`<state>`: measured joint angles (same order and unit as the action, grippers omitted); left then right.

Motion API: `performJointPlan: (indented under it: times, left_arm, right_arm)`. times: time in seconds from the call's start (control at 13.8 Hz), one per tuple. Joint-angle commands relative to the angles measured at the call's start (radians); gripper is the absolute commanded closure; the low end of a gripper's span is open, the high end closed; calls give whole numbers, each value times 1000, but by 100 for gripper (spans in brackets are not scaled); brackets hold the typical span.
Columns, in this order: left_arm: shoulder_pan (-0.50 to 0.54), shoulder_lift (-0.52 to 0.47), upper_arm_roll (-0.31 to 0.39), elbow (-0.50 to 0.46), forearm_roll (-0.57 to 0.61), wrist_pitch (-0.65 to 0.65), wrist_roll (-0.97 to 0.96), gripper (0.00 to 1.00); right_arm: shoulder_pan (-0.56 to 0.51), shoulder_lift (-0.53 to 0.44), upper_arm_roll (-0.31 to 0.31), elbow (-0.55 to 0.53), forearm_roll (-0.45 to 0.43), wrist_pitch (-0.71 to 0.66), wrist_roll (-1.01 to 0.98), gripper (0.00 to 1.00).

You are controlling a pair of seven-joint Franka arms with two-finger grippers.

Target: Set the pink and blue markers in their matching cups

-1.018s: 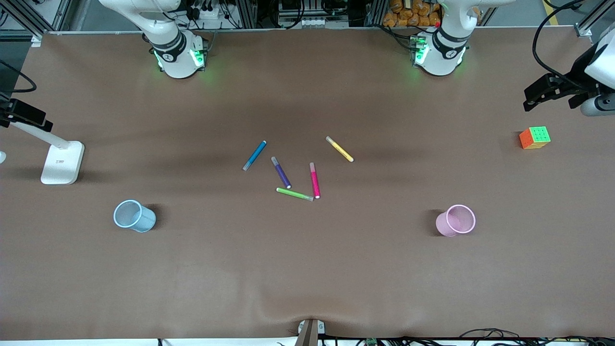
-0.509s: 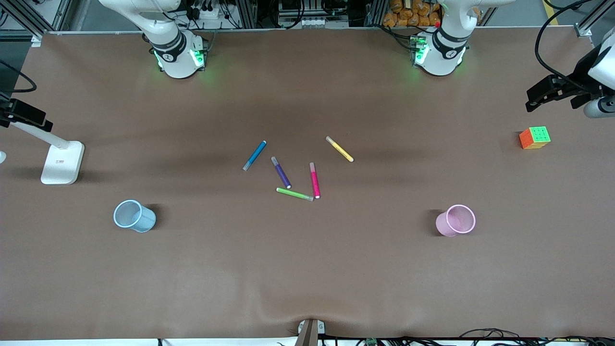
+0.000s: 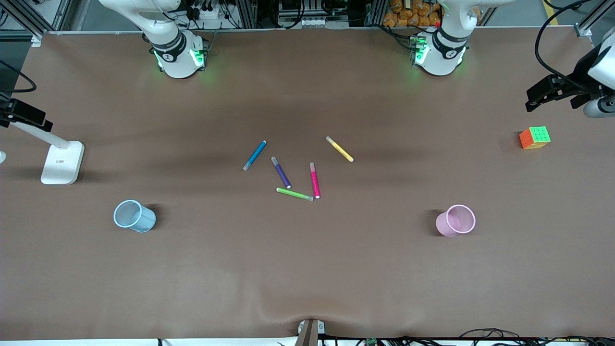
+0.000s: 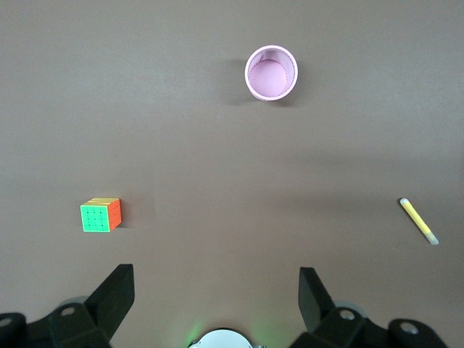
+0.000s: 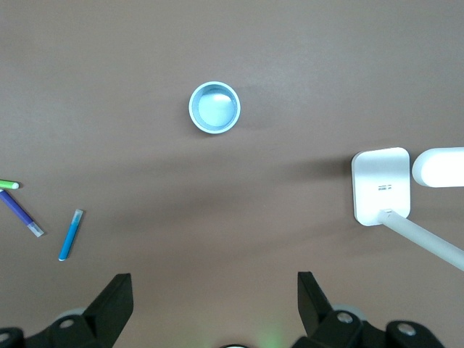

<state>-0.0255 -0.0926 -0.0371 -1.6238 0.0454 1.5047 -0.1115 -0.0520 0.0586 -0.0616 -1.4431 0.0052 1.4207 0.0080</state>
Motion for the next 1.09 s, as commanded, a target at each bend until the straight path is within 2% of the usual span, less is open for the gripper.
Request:
performJointPlan:
  times: [0.0,1.02]
  left_arm:
    - [1,13,-4,27,10,-29,9,0]
    - [-8,16,-7,10,11,-49,-7,0]
  right_arm:
    - [-23,3,14,10,16,-11,7,0]
    - [-34,3,14,9,18,-13,9,0]
